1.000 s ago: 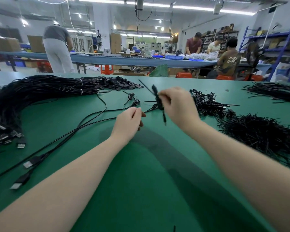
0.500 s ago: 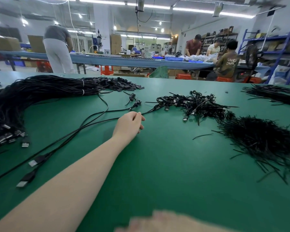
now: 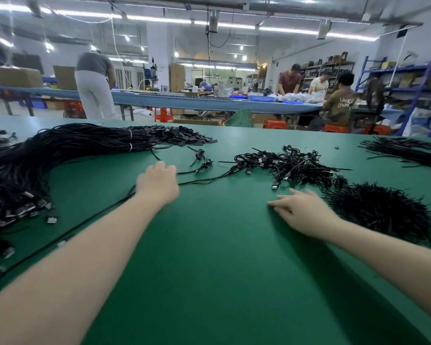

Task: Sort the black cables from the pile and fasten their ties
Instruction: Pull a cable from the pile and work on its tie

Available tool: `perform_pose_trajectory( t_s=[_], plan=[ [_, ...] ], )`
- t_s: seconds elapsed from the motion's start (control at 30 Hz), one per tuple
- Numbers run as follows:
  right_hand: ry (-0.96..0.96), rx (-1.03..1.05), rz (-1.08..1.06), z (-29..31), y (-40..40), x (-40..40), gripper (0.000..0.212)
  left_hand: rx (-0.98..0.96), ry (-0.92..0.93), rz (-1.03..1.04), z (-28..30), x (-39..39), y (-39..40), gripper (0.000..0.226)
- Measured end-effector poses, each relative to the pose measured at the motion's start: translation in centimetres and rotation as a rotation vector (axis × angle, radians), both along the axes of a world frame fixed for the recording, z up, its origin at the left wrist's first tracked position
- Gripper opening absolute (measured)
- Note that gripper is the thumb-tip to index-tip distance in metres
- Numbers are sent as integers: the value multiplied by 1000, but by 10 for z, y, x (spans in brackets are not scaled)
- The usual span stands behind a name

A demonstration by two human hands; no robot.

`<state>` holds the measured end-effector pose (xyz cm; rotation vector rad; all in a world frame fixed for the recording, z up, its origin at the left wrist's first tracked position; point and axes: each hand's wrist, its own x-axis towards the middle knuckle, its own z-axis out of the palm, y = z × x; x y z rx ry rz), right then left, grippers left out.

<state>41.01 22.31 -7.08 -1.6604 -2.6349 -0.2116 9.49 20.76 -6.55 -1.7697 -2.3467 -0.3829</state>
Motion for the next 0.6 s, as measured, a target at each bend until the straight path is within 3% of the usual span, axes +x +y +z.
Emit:
perform_pose_trajectory(
  t_s=[0.1,0.2,0.3,0.37,0.47,0.6],
  plan=[
    [-262,91,-257,9,21,18,30,-331,161,117,23,-37,-18,35],
    [-313,245,-306,16,18,4,16,-577,110,89,38,-62,-30,31],
    [-104,360,-136,11,12,-36,26,-737,-105,128,48,-79,-40,40],
    [110,314,-56,2,2,-69,27,-806,-109,157,52,-88,-46,31],
    [332,172,-40,-16,-10,-102,30,-787,-143,171,55,-98,-54,16],
    [472,155,-51,-31,-13,-107,29,-732,-145,209,55,-112,-59,14]
  ],
)
